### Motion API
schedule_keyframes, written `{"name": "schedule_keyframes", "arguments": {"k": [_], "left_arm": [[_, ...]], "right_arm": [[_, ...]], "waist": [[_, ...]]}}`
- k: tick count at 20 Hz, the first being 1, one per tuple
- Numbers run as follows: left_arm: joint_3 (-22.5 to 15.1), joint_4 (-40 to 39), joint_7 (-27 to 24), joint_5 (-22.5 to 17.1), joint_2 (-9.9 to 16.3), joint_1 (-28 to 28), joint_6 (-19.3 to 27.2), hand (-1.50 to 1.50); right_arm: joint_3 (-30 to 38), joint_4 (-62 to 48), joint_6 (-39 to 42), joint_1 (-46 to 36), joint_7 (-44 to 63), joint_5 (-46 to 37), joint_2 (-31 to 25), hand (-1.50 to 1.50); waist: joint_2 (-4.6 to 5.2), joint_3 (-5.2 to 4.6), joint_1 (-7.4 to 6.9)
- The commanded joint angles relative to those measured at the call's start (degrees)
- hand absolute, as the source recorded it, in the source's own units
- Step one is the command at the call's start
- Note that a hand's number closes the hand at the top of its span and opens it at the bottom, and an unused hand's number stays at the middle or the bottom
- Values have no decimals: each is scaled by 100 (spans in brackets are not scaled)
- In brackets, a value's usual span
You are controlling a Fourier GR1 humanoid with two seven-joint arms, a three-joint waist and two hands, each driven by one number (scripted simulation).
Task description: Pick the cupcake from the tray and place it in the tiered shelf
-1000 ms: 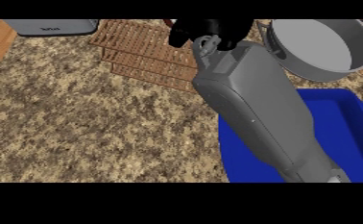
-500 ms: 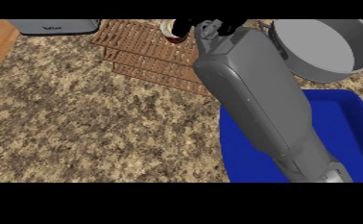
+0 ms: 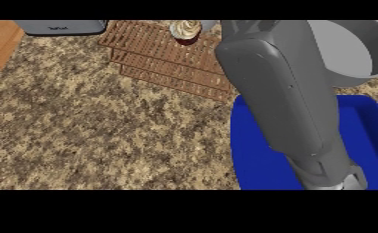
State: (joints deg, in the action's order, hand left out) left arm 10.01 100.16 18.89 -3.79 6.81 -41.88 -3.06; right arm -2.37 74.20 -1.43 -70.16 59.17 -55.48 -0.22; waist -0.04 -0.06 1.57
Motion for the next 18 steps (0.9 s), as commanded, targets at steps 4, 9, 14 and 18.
{"name": "schedule_keyframes", "arguments": {"k": [4,9,14,18], "left_arm": [[-53,570,-684,7,250,1541,-73,0],[76,557,-680,-21,269,1391,-57,0],[131,642,-663,-55,164,1080,5,0],[289,734,-679,-112,143,790,55,0]], "right_arm": [[475,442,-683,-207,215,519,21,-150],[718,869,-691,-317,294,602,21,-150],[1088,1293,-440,-363,541,510,-128,-150],[1284,1554,-24,-229,579,615,-352,-150]], "waist": [[-88,1,262],[-182,4,445],[-301,17,779],[-380,31,1008]]}}
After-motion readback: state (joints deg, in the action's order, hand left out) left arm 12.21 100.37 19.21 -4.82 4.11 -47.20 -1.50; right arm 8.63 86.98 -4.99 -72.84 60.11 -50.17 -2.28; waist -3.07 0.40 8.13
